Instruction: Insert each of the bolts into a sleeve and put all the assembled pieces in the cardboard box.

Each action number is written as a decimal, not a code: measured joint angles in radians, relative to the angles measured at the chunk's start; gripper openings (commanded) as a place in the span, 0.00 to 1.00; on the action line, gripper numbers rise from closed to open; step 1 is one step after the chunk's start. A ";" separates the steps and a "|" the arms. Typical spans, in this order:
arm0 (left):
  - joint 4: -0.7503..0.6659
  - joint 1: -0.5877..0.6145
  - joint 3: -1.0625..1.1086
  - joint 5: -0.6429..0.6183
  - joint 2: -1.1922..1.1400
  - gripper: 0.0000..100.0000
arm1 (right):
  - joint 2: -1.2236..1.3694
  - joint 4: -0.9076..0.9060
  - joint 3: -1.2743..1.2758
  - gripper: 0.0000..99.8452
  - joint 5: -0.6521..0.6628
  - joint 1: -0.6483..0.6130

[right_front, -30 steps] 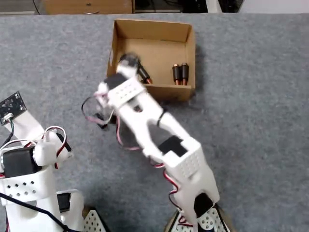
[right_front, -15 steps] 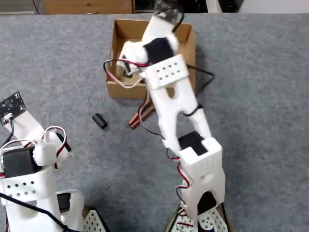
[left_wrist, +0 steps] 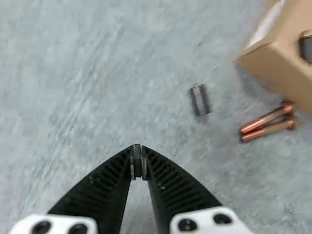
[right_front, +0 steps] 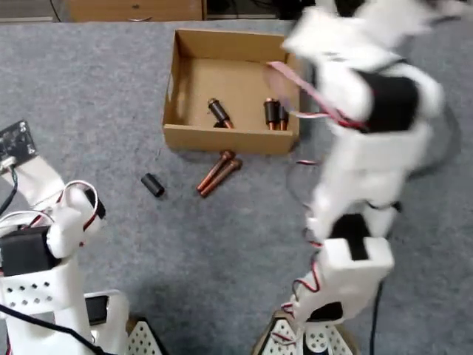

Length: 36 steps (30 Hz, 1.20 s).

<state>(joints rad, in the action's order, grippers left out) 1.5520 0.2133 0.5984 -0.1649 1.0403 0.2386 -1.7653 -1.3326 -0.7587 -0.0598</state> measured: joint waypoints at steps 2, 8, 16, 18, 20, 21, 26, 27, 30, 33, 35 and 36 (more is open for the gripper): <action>-0.035 -0.044 -0.003 0.003 0.000 0.02 | -0.026 -0.002 -0.029 0.00 0.017 0.109; -0.087 -0.273 -0.035 0.061 -0.068 0.02 | -0.077 -0.006 -0.052 0.00 0.023 0.382; -0.087 -0.445 -0.313 0.129 -0.413 0.02 | -0.153 -0.006 -0.052 0.00 0.143 0.539; -0.068 -0.477 -0.390 0.161 -0.520 0.02 | -0.170 -0.006 -0.052 0.00 0.155 0.563; -0.043 -0.514 -0.471 0.190 -0.623 0.02 | -0.189 -0.006 -0.052 0.00 0.173 0.577; -0.031 -0.529 -0.512 0.196 -0.671 0.02 | -0.198 -0.006 -0.052 0.00 0.183 0.580; -0.020 -0.585 -0.684 0.261 -0.875 0.02 | -0.229 -0.006 -0.052 0.00 0.238 0.582; -0.020 -0.595 -0.706 0.287 -0.913 0.02 | -0.229 -0.006 -0.052 0.00 0.244 0.582; -0.020 -0.623 -0.761 0.351 -1.013 0.04 | -0.229 -0.006 -0.052 0.00 0.249 0.582; -0.020 -0.638 -0.790 0.425 -1.096 0.10 | -0.229 -0.006 -0.032 0.00 0.249 0.582; -0.020 -0.641 -0.801 0.460 -1.151 0.09 | -0.229 -0.006 -0.002 0.00 0.249 0.582; -0.021 -0.641 -0.809 0.470 -1.178 0.07 | -0.229 -0.006 0.014 0.00 0.249 0.582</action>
<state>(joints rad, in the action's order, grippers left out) 1.5305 -0.4281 -0.2102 0.3046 -0.1381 0.0100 -1.7714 -1.3188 -0.5102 0.5217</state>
